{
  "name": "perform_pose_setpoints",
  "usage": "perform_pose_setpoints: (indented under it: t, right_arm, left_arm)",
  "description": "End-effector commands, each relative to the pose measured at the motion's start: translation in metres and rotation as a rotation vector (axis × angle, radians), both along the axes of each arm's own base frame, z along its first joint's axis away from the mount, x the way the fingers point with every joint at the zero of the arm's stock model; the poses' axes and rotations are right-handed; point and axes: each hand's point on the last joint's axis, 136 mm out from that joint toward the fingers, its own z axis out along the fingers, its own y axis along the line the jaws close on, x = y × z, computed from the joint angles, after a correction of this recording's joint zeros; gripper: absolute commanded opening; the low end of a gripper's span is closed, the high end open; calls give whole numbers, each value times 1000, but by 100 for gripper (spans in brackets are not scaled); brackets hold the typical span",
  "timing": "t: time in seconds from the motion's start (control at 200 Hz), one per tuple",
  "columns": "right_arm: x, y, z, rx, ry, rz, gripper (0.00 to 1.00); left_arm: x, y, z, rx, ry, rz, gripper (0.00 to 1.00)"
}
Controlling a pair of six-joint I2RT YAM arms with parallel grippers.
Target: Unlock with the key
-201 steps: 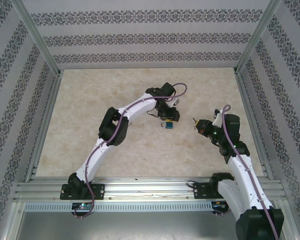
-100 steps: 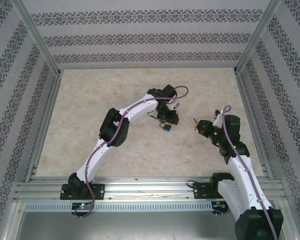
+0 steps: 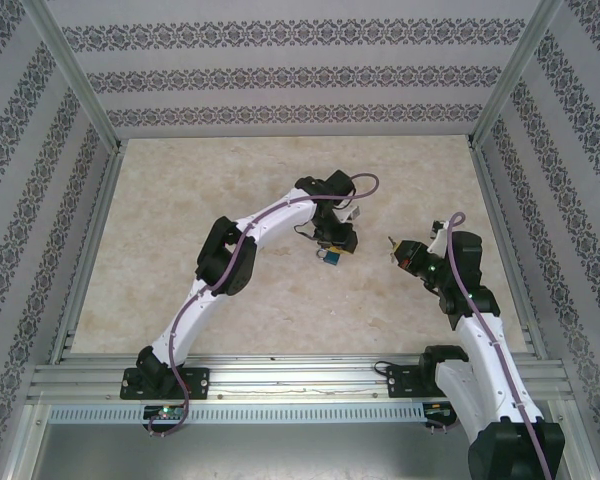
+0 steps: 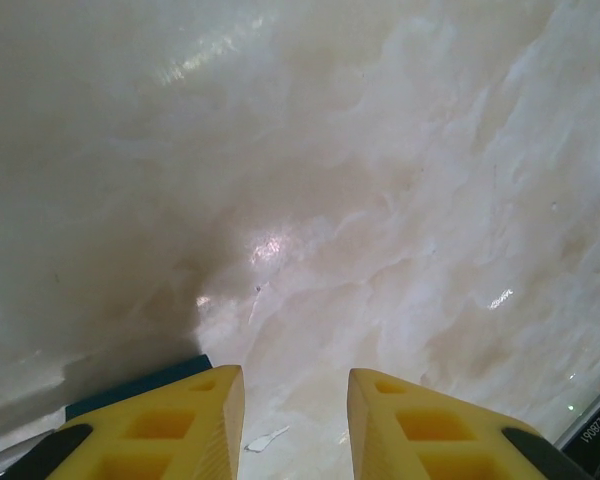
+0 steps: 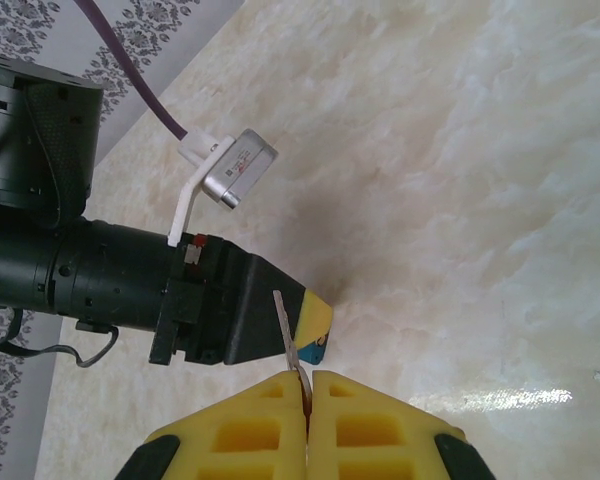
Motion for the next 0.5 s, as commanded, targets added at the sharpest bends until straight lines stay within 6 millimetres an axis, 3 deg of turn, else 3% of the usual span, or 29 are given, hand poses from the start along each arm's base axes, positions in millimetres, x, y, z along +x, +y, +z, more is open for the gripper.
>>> perform_pose_setpoints:
  t: [0.0, 0.115, 0.18, 0.245, 0.36, 0.495]
  right_arm:
    - [-1, 0, -1, 12, -9, -4, 0]
    - [-2, -1, 0, 13, -12, -6, 0]
    - [-3, -2, -1, 12, -13, -12, 0]
    - [-2, -2, -1, 11, -15, -15, 0]
    - [-1, -2, -2, 15, -14, -14, 0]
    - [-1, -4, -3, 15, -17, -22, 0]
  left_arm:
    - [-3, 2, 23, 9, -27, 29, 34]
    - [9, 9, 40, 5, -93, 168, 38]
    - [13, 16, 53, -7, -127, 260, 49]
    - [13, 24, 60, -17, -127, 350, 51]
    - [-2, 26, 59, -53, -38, 440, 53]
    - [-15, 28, 42, -60, 38, 487, 55]
